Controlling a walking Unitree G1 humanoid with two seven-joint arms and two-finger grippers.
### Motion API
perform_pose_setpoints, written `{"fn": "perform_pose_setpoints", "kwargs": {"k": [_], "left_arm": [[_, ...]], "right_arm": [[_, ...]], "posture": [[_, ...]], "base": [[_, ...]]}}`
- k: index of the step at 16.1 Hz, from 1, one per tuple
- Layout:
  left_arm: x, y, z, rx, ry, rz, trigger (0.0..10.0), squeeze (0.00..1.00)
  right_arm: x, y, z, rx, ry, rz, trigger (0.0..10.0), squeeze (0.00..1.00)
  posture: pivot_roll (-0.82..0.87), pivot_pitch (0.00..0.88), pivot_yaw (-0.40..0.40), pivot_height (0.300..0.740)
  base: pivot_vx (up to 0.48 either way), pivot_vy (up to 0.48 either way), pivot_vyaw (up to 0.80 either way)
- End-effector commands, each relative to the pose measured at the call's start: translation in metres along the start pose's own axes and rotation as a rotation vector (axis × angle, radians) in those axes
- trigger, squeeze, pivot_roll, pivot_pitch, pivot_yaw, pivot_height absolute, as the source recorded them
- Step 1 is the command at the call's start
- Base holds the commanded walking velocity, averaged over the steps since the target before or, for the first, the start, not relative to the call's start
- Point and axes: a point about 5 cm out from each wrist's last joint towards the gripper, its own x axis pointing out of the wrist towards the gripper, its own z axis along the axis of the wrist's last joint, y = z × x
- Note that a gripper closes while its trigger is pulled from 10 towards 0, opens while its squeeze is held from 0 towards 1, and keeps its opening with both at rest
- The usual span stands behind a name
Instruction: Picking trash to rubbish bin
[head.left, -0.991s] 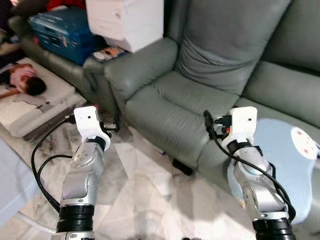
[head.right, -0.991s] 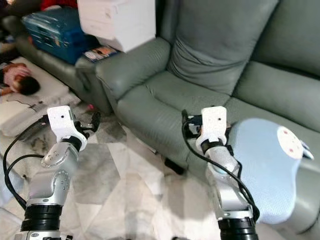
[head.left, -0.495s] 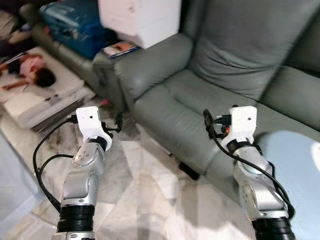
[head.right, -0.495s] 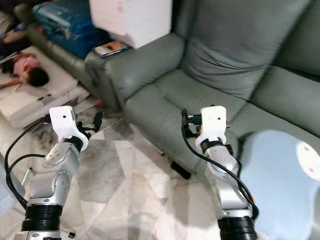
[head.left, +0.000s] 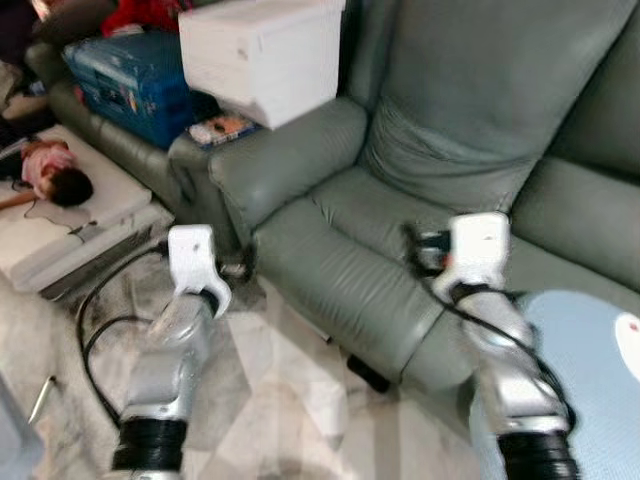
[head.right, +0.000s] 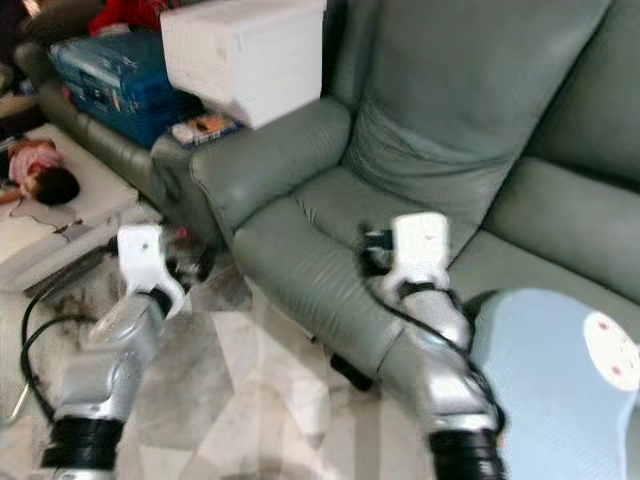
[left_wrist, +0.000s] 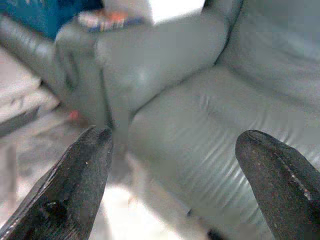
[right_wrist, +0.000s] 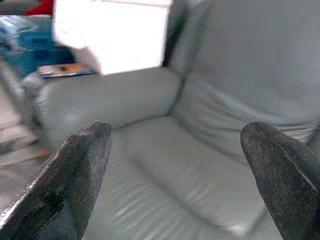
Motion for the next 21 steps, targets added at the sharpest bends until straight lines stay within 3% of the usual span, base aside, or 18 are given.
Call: {"fn": "perform_pose_setpoints", "kwargs": {"k": [1,3,5,8,10,11,13,16,19,21], "left_arm": [[0.0,-0.003,-0.01,0.03,0.035,-0.017,10.0,0.0],[0.004,0.013,-0.031,0.063,0.109,0.027,10.0,0.0],[0.004,0.024,-0.045,0.093,0.161,0.049,10.0,0.0],[-0.005,0.05,-0.082,0.133,0.289,0.076,10.0,0.0],[-0.012,0.055,-0.104,0.134,0.378,0.064,10.0,0.0],[-0.014,0.058,-0.109,0.144,0.393,0.073,10.0,0.0],[-0.022,0.068,-0.121,0.106,0.428,0.138,10.0,0.0],[-0.042,0.079,-0.143,0.097,0.506,0.17,10.0,0.0],[-0.053,0.083,-0.154,0.093,0.521,0.197,10.0,0.0],[-0.055,0.083,-0.156,0.07,0.528,0.208,10.0,0.0]], "right_arm": [[0.0,-0.007,-0.009,0.008,0.051,-0.028,10.0,0.0],[0.003,-0.007,-0.024,0.07,0.117,-0.044,10.0,0.0],[0.001,-0.012,-0.033,0.059,0.142,-0.063,10.0,0.0],[-0.01,-0.051,-0.054,-0.024,0.2,-0.147,10.0,0.0],[-0.028,-0.079,-0.092,-0.018,0.346,-0.222,10.0,0.0],[-0.036,-0.082,-0.105,-0.015,0.396,-0.226,10.0,0.0],[-0.057,-0.081,-0.136,0.03,0.521,-0.209,10.0,0.0],[-0.069,-0.076,-0.154,0.098,0.586,-0.198,10.0,0.0],[-0.07,-0.074,-0.158,0.131,0.595,-0.175,10.0,0.0],[-0.075,-0.074,-0.165,0.213,0.627,-0.179,10.0,0.0]], "posture": [[0.01,0.094,0.038,0.74],[0.02,0.091,0.035,0.74],[0.02,0.088,0.037,0.74],[0.01,0.086,0.046,0.74],[0.01,0.084,0.051,0.74],[0.01,0.081,0.052,0.74],[0.02,0.075,0.051,0.74],[0.02,0.076,0.056,0.74],[0.02,0.082,0.056,0.74],[0.03,0.081,0.054,0.74]], "base": [[0.0,0.0,0.0],[0.0,0.0,0.0],[0.0,0.0,0.0],[0.0,0.0,0.0],[0.0,0.0,0.0],[0.0,0.0,0.0],[0.0,0.0,0.0],[0.0,0.0,0.0],[0.0,0.0,0.0],[0.0,0.0,0.0]]}}
